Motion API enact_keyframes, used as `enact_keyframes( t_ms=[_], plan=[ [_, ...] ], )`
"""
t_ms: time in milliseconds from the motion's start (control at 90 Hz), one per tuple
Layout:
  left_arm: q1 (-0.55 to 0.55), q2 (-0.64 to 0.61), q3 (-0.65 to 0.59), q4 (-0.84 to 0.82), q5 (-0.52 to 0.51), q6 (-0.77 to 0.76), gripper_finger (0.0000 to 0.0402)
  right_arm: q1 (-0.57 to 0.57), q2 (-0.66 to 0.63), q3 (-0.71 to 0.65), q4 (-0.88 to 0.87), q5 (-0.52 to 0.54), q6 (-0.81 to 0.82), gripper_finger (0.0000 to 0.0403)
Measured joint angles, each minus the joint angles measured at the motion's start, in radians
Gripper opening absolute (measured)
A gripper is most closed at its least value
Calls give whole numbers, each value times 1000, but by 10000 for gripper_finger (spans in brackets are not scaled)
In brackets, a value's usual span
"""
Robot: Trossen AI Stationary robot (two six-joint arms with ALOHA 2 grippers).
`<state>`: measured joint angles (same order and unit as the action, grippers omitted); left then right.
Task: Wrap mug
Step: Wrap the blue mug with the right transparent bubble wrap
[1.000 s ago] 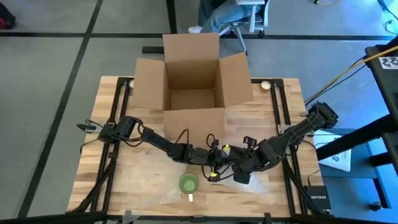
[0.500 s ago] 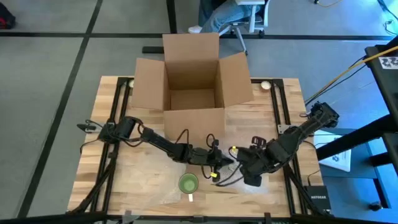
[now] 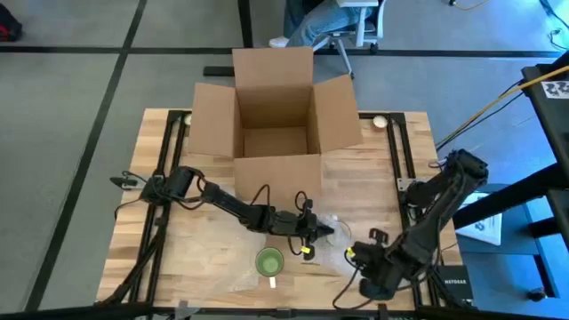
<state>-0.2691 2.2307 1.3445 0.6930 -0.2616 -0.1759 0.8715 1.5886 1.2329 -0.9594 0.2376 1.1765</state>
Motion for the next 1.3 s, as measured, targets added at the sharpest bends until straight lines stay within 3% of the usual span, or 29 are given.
enact_keyframes(
  t_ms=[111,233,489,711,889,1122,1300],
  plan=[
    [0,0,0,0,-1,-5,0,-51,0,-24,9,117,-62,9],
    [0,0,0,0,-1,-5,0,-128,-3,-23,-13,178,-136,12],
    [0,0,0,0,-1,-7,0,-259,-1,-36,-11,41,-268,4],
    [-3,0,0,1,1,11,0,-292,-4,-168,95,-24,-263,1],
    [-15,-14,-2,-13,-4,51,0,-290,0,-204,199,-36,-265,0],
    [-40,-111,-5,-127,-47,143,0,-290,0,-205,192,-40,-268,0],
    [-60,-138,-3,-122,-52,217,0,-290,0,-205,191,-39,-277,0]
  ],
)
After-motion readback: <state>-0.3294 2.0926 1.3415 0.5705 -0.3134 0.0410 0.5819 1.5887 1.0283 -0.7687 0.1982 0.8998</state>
